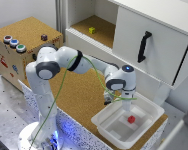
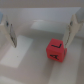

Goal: Place the pink object inside the left cabinet

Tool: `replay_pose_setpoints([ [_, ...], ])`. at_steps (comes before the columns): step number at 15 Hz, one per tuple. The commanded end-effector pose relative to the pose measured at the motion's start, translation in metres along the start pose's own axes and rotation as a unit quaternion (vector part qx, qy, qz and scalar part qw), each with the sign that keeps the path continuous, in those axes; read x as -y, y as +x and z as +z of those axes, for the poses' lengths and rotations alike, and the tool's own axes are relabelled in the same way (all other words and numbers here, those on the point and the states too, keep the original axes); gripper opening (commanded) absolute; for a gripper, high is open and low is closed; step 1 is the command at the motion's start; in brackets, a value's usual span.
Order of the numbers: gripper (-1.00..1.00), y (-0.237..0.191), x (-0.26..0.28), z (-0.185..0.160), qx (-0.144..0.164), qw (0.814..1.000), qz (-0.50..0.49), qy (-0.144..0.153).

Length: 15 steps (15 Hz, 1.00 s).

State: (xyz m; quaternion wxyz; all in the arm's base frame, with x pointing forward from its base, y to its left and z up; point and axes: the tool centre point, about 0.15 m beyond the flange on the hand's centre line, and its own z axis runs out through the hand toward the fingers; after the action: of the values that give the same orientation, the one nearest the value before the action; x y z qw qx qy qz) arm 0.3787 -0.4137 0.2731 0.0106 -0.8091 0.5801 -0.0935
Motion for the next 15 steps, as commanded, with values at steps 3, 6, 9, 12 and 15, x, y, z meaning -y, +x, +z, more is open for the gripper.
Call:
replay_pose_setpoints([
  [3, 1.0, 0.024, -0.013, 0.014, 0.077, 0.993, 0.081, -0.026],
  [6, 1.0, 0.023, -0.013, 0.016, 0.065, 0.994, 0.085, -0.033],
  [9, 1.0, 0.022, -0.018, 0.026, 0.05, 0.993, 0.1, -0.033],
  [12, 1.0, 0.023, -0.024, 0.039, 0.058, 0.99, 0.117, -0.043],
  [15, 1.0, 0.025, -0.022, 0.045, 0.059, 0.99, 0.118, -0.051],
])
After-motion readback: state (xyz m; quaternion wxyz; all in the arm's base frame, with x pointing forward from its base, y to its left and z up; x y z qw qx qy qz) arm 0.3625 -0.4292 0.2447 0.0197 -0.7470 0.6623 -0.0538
